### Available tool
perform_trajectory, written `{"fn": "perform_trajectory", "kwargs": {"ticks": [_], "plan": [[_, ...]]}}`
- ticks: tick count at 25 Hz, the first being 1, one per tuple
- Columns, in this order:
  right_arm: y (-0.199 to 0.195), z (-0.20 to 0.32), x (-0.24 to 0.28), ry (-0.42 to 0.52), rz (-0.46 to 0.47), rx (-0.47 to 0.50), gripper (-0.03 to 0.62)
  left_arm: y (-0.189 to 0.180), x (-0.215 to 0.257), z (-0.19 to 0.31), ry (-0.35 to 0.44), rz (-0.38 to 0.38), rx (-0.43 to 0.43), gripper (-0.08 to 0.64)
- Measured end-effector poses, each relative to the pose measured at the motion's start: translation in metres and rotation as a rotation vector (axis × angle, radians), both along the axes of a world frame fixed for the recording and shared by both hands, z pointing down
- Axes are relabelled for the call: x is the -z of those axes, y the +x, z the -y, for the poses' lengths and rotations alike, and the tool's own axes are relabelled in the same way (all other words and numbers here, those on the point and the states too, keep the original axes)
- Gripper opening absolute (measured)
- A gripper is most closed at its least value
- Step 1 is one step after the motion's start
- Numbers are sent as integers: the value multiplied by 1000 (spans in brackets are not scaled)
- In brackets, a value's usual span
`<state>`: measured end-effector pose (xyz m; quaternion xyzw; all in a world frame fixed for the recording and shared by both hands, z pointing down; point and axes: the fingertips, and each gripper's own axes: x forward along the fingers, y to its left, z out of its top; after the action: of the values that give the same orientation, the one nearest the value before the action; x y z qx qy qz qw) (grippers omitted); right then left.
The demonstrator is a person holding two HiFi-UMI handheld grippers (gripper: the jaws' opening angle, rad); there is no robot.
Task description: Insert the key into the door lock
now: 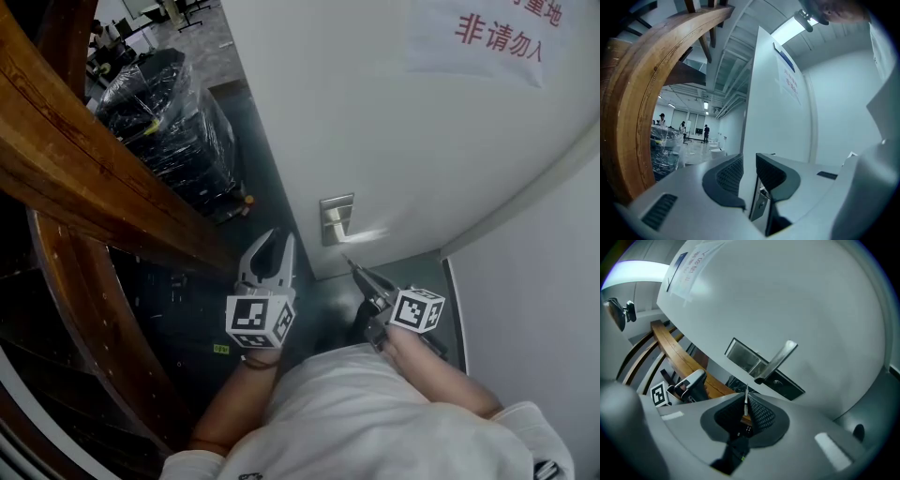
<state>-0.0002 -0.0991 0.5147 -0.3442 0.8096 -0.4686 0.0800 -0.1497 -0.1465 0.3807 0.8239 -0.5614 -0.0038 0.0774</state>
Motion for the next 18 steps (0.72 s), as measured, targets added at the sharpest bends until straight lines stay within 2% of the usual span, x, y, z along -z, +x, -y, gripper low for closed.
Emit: {"fn": "perform_trajectory", "kwargs": {"ticks": [13, 18], "plan": [[-5, 29, -52, -129, 71, -17, 21, 2, -24, 47, -28, 25, -13, 87], [-5, 41, -65, -174, 121, -43, 21, 7, -25, 57, -15, 51, -16, 100]]}}
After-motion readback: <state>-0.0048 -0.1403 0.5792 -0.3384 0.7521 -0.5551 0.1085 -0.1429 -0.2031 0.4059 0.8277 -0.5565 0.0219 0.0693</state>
